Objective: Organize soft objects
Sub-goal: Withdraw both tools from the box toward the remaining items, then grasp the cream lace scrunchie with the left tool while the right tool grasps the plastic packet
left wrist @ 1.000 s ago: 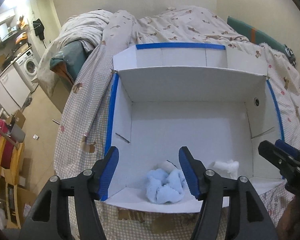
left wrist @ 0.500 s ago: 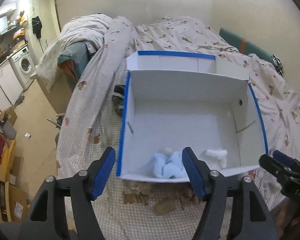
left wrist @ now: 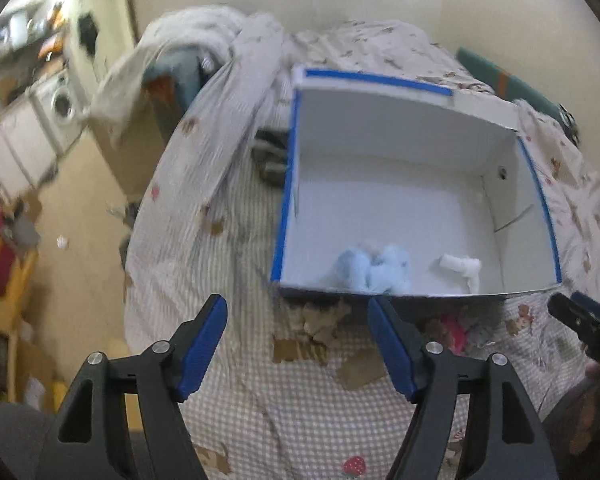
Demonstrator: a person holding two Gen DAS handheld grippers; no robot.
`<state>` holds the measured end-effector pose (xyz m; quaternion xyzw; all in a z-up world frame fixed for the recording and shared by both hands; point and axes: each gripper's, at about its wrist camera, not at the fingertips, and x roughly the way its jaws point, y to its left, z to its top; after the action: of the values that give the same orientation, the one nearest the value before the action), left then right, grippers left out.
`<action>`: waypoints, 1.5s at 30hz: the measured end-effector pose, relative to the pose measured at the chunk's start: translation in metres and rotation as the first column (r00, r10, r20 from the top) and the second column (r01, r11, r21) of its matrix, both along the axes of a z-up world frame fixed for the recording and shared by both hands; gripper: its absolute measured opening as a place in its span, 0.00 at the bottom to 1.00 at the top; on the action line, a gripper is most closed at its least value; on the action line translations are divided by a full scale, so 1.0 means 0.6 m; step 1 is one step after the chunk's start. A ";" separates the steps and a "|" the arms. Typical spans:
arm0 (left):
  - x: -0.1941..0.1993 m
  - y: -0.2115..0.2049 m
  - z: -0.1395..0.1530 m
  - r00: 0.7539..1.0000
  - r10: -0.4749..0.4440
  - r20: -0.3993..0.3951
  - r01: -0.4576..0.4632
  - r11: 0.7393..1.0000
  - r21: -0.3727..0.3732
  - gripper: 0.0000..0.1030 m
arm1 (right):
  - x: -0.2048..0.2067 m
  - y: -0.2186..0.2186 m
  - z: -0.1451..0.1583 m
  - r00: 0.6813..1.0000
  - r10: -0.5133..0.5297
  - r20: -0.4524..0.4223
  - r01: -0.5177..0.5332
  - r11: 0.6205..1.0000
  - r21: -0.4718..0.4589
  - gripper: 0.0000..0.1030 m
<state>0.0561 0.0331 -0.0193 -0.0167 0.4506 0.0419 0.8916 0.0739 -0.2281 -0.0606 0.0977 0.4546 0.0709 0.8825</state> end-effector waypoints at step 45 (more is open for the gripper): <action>0.152 -0.023 -0.212 0.931 -0.085 -0.356 0.014 0.981 -0.196 0.36 | 0.039 0.022 -0.082 0.975 0.033 -0.219 -0.013 0.995 0.094 1.00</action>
<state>0.1471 0.0194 -0.1467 -0.0821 0.6097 -0.0215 0.7881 0.0972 -0.2150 -0.1098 0.1402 0.5470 0.0908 0.8203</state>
